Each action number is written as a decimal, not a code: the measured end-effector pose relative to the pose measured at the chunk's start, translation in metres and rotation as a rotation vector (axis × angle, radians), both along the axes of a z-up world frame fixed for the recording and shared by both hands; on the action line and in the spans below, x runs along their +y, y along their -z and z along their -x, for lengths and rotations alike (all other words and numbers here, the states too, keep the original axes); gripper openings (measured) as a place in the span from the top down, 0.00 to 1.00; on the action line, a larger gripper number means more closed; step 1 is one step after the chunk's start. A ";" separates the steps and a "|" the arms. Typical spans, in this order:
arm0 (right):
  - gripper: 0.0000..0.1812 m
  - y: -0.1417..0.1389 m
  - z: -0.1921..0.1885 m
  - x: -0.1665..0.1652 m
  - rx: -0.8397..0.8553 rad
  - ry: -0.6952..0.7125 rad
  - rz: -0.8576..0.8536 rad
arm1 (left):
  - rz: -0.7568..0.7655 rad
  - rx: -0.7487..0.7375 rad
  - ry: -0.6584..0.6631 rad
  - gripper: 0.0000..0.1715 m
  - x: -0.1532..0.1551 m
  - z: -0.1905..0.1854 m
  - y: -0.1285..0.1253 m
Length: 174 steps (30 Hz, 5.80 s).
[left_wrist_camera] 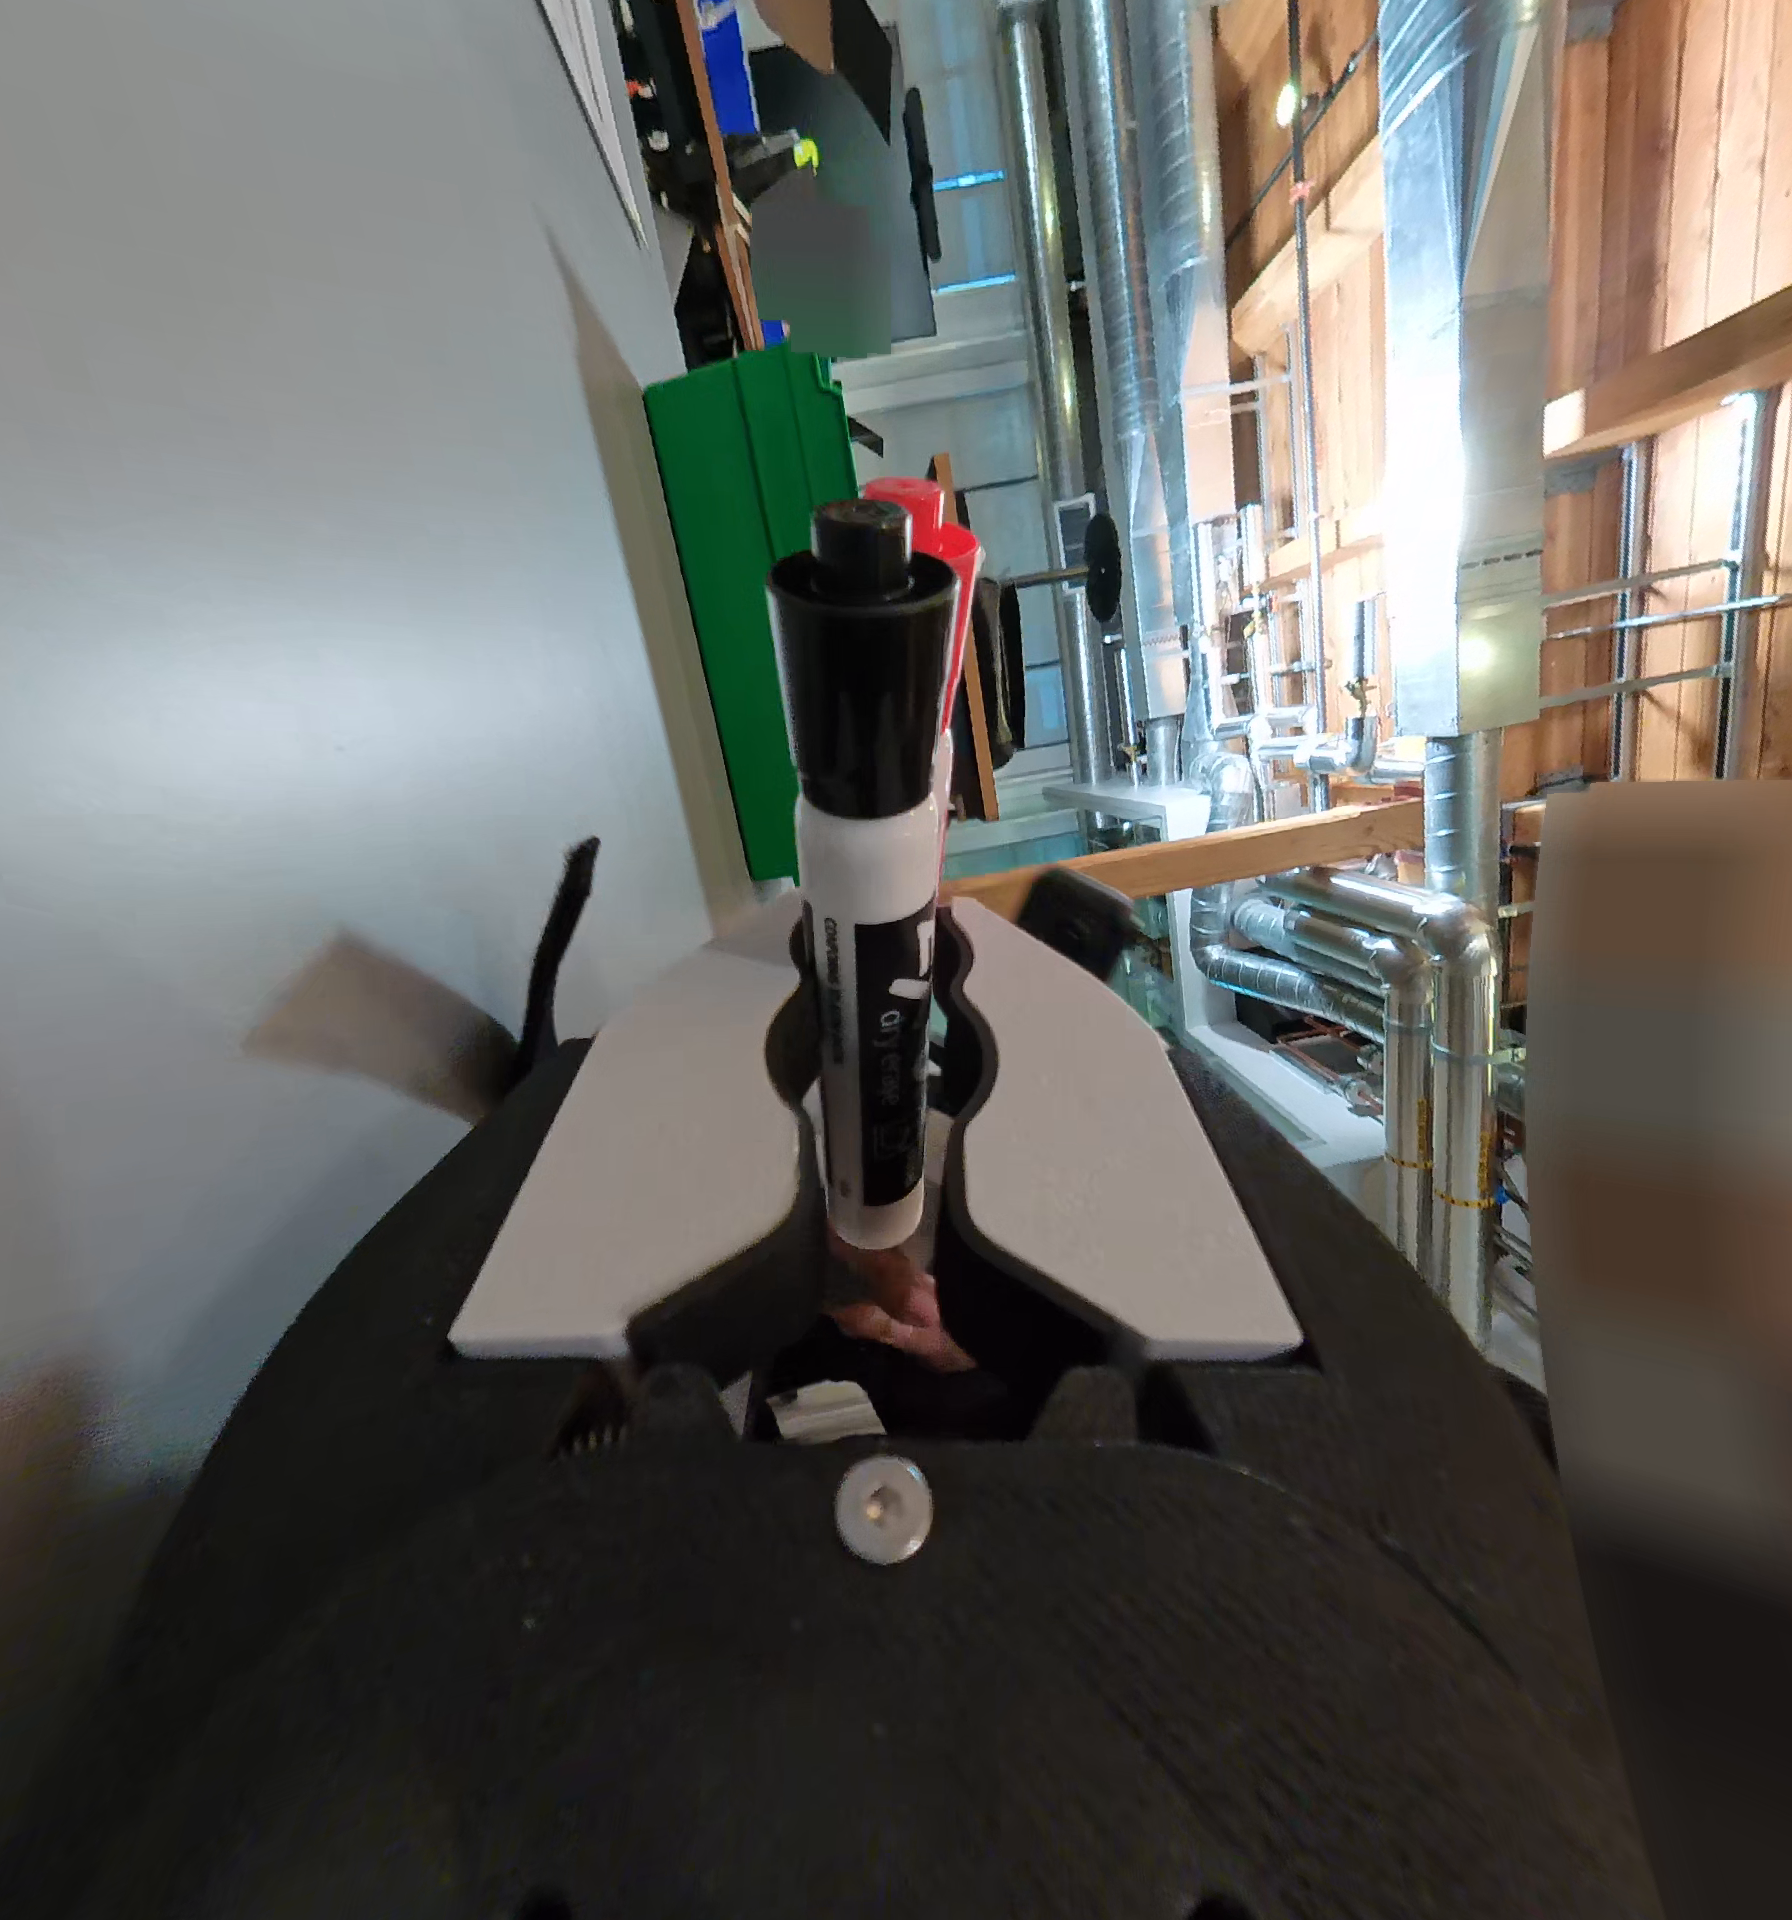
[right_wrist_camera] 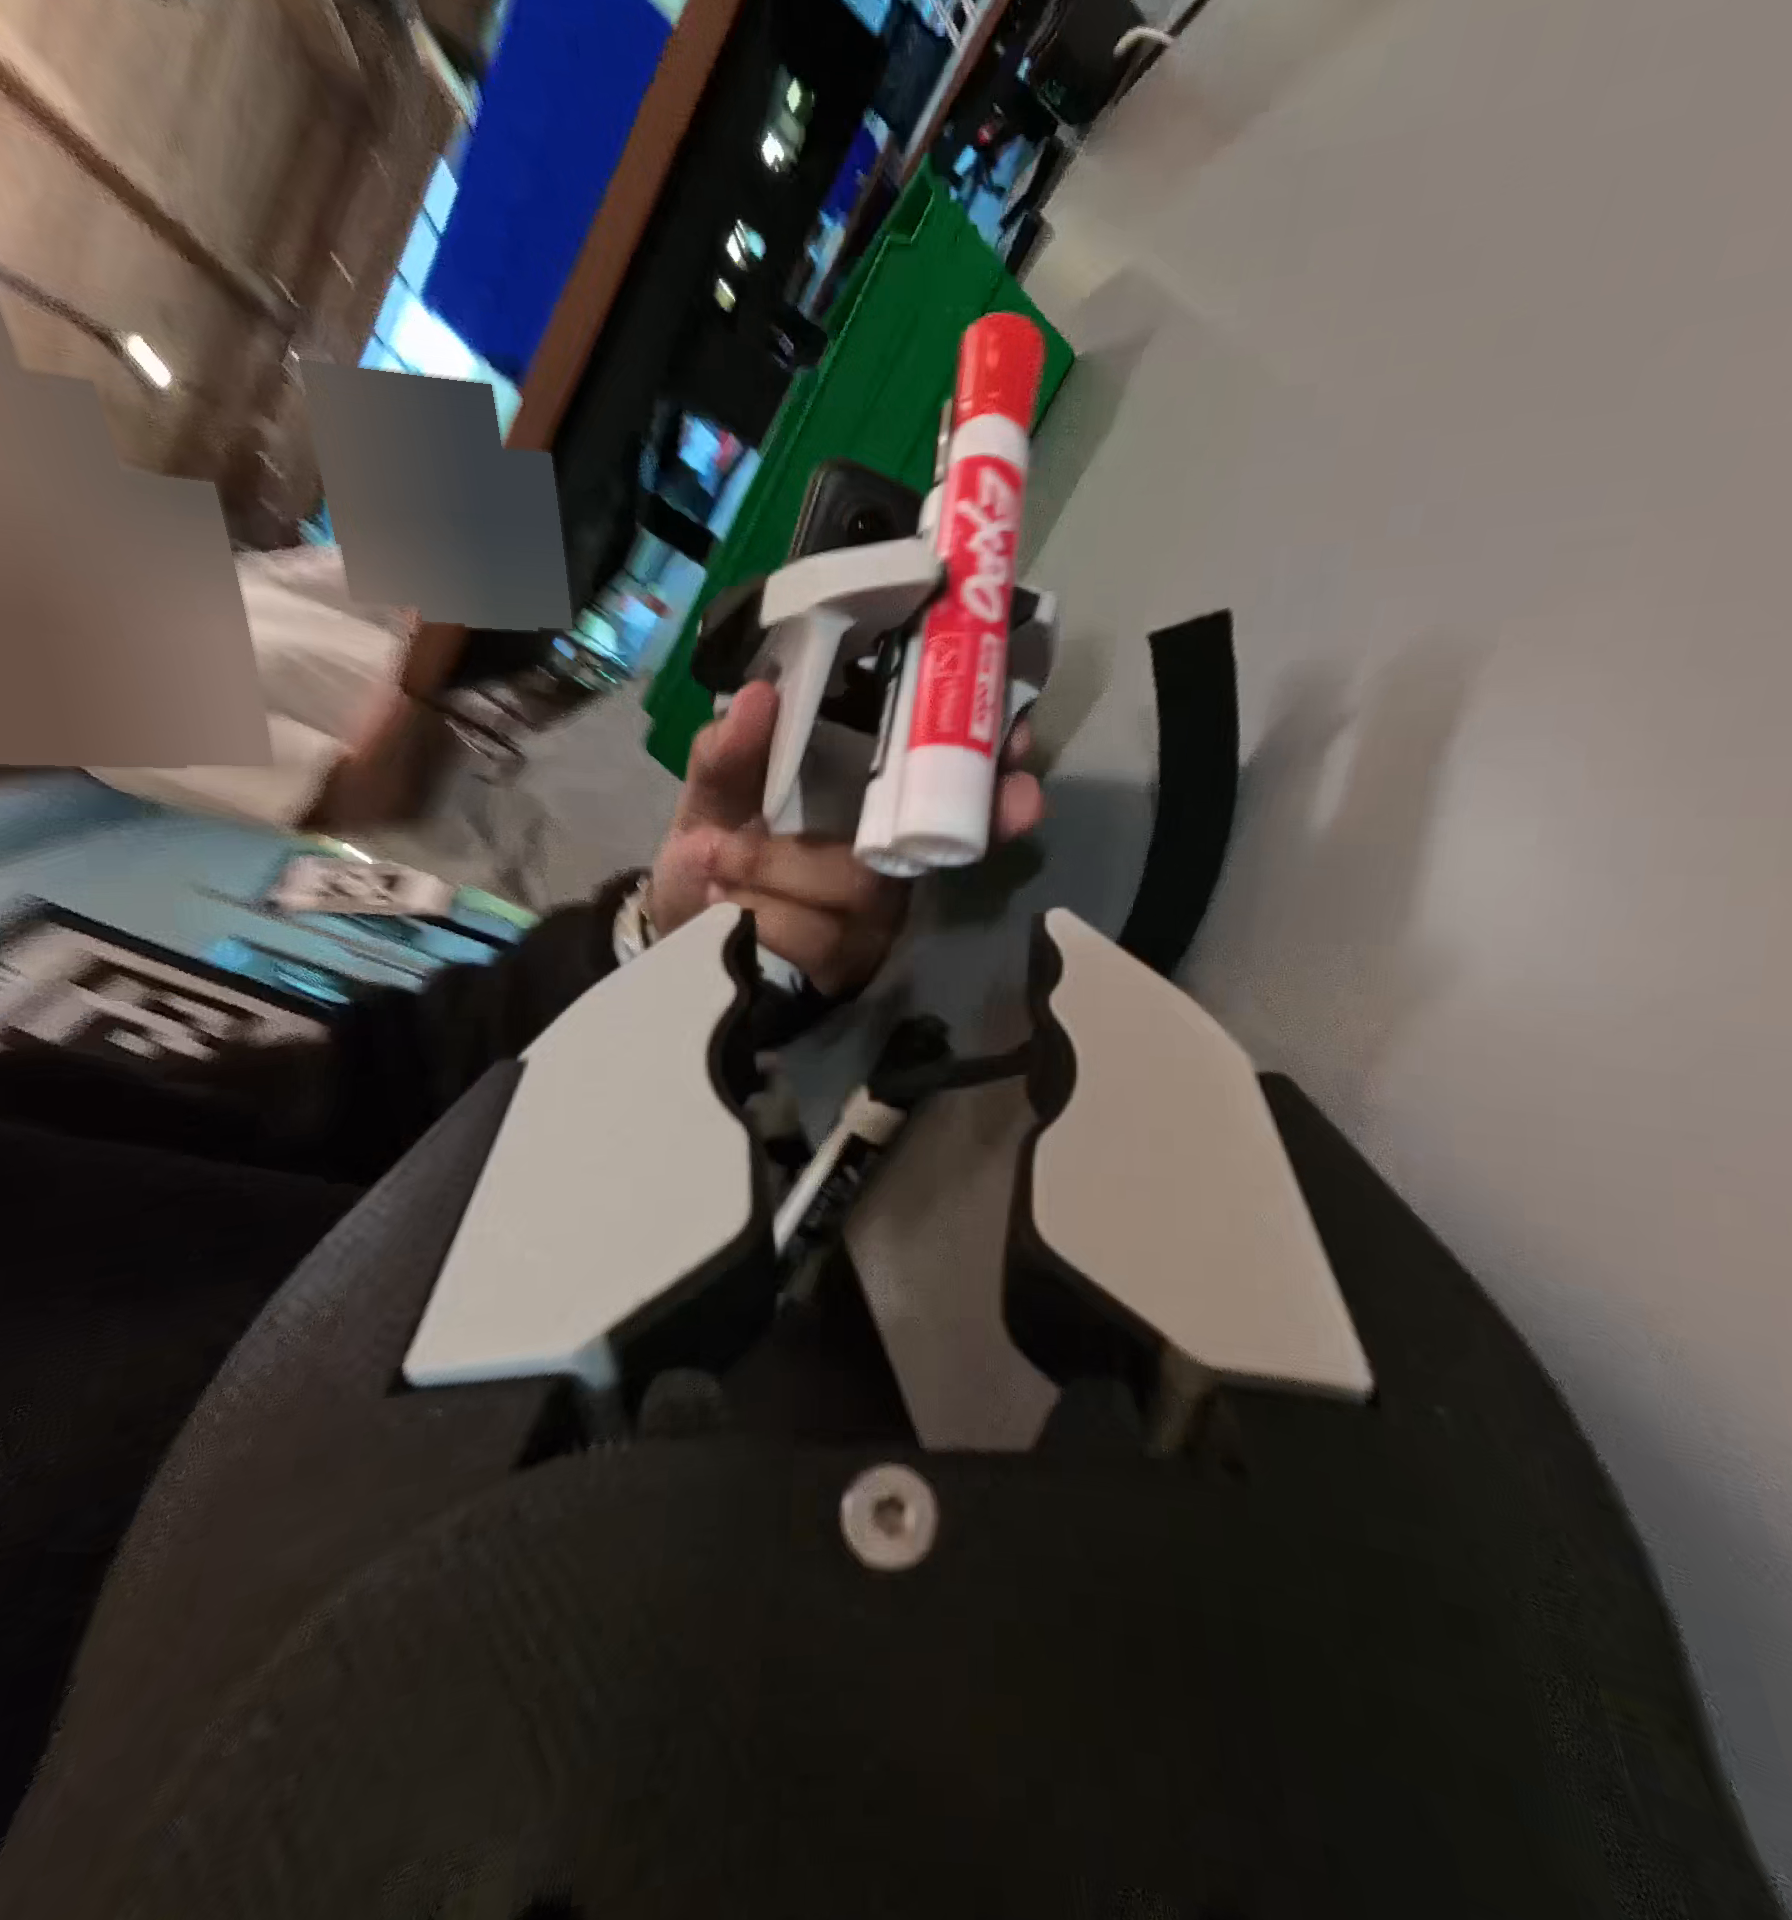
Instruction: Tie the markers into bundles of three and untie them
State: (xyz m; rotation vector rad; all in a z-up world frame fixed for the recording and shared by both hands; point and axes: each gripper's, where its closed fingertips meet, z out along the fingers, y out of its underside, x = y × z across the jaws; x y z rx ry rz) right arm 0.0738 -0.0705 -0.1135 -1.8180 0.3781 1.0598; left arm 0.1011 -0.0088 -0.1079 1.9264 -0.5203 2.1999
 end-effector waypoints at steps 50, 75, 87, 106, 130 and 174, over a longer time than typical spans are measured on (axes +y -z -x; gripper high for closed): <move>0.73 0.060 0.074 0.014 -0.988 -0.206 0.273 | -0.112 -0.076 -0.168 0.89 0.044 0.014 -0.033; 0.90 0.009 0.053 -0.021 -0.643 -0.235 0.152 | -0.069 0.005 -0.184 0.89 0.049 0.011 -0.007; 0.90 -0.021 -0.019 0.001 -0.316 -0.091 0.009 | 0.128 0.024 -0.166 0.89 0.028 0.005 0.001; 0.90 -0.022 -0.031 -0.009 -0.039 -0.135 -0.038 | 0.097 -0.023 -0.278 0.89 0.030 0.006 -0.004; 0.90 -0.023 -0.032 -0.004 0.108 -0.103 -0.040 | 0.112 0.001 -0.089 0.89 -0.023 -0.007 0.001; 0.90 -0.002 -0.030 -0.007 0.061 -0.129 0.063 | 0.212 -0.037 -0.085 0.89 -0.015 -0.004 -0.004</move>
